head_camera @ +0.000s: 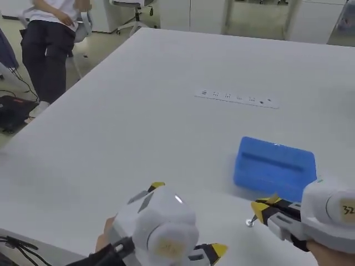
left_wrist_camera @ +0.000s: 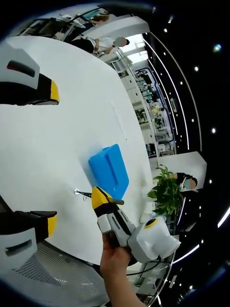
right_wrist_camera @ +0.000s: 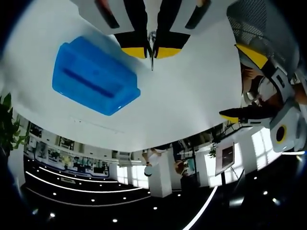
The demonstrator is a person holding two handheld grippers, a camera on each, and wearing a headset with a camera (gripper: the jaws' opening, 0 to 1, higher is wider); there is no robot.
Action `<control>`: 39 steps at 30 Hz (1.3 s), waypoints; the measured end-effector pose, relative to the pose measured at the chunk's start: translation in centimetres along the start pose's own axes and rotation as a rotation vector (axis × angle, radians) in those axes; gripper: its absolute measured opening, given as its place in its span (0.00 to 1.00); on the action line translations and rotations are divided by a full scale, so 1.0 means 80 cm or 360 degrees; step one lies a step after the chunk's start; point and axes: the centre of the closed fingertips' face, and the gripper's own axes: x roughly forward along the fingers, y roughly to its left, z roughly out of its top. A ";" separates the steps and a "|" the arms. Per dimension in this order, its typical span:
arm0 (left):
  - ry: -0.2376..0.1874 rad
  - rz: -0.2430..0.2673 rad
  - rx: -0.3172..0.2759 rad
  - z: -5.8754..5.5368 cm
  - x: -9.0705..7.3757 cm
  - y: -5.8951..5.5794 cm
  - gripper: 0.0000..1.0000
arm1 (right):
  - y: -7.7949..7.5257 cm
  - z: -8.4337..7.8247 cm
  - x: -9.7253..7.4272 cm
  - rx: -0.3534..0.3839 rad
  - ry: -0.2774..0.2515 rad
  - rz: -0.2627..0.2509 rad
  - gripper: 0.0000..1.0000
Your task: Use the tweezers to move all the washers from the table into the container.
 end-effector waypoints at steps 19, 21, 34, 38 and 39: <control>0.0003 0.0009 0.0003 -0.001 0.000 0.002 0.93 | -0.003 0.004 0.002 0.0024 -0.0003 -0.0004 0.04; 0.0001 0.0009 0.0005 0.000 0.000 0.002 0.92 | -0.004 0.003 0.003 0.0015 -0.0004 -0.0003 0.03; 0.0017 0.0009 0.0019 -0.003 0.001 0.001 0.92 | -0.003 0.000 0.002 0.0037 -0.0001 0.0010 0.03; 0.0017 0.0008 0.0019 -0.003 0.001 0.001 0.92 | -0.004 0.001 0.004 0.0025 -0.0007 0.0005 0.03; 0.0016 0.0007 0.0019 -0.003 0.001 0.001 0.92 | -0.003 0.001 0.004 0.0012 -0.0003 0.0014 0.03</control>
